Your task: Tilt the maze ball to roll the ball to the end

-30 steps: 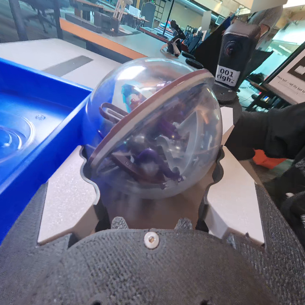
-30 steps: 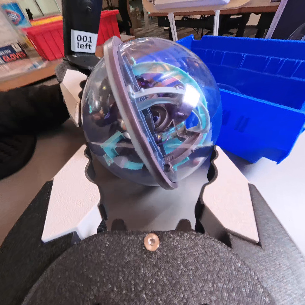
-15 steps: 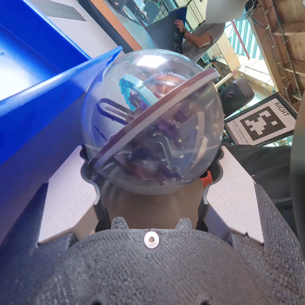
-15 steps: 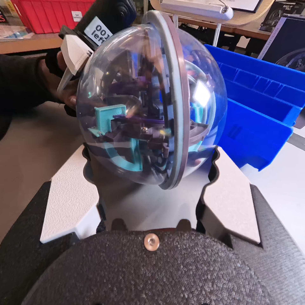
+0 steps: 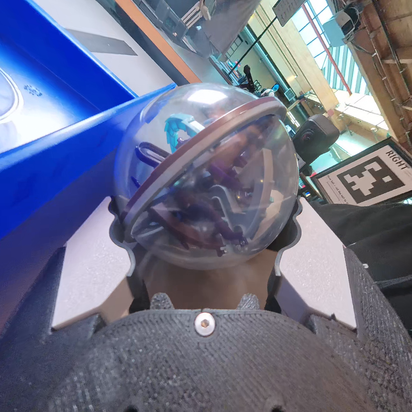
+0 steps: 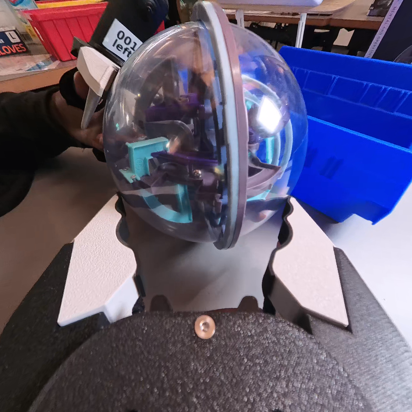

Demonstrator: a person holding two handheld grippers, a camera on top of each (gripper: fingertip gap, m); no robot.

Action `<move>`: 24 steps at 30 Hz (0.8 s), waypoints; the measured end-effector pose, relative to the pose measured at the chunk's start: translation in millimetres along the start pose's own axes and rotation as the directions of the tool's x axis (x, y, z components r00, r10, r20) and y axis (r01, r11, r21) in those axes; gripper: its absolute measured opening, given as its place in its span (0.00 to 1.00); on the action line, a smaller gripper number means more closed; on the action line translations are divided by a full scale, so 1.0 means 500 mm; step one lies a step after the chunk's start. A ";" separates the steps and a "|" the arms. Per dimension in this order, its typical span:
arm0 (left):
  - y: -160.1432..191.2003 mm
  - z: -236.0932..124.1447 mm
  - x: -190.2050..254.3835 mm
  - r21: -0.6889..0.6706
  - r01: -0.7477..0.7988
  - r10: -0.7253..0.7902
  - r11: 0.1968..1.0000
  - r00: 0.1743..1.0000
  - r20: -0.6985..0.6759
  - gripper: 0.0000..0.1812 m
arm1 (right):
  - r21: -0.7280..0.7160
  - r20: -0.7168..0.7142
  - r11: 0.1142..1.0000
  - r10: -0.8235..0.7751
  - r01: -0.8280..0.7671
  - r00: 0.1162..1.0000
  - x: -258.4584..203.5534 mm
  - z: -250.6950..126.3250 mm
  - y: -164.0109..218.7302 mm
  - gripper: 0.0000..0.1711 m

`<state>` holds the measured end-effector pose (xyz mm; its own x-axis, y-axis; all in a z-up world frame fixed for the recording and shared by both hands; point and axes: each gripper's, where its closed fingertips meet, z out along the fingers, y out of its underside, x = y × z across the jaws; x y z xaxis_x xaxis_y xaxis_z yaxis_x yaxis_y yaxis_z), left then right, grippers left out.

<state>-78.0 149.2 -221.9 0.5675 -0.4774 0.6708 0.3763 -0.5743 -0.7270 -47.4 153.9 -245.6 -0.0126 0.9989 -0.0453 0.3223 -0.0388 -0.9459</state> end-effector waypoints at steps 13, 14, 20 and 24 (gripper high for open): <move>-0.008 -0.011 0.013 -0.005 -0.295 0.294 0.956 0.952 0.087 0.81 | -0.037 0.036 0.999 -0.010 0.012 0.999 -0.012 0.004 0.023 0.77; -0.006 -0.010 0.016 -0.012 -0.344 0.344 0.939 0.934 0.100 0.81 | -0.038 0.037 0.999 -0.017 0.019 0.999 -0.013 0.005 0.025 0.77; -0.006 -0.005 0.020 -0.025 -0.421 0.420 0.907 0.896 0.145 0.81 | -0.045 0.059 0.999 0.007 -0.005 0.998 -0.012 0.006 0.027 0.79; -0.017 -0.004 0.020 -0.025 -0.336 0.335 0.941 0.926 0.171 0.81 | -0.047 0.111 0.991 0.127 -0.123 0.986 -0.019 0.008 0.023 0.79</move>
<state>-77.1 147.9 -208.7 0.7775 -0.5209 0.3525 0.1451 -0.3967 -0.9064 -47.3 143.6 -257.4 -0.0762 0.9767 -0.2008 0.3656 -0.1600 -0.9169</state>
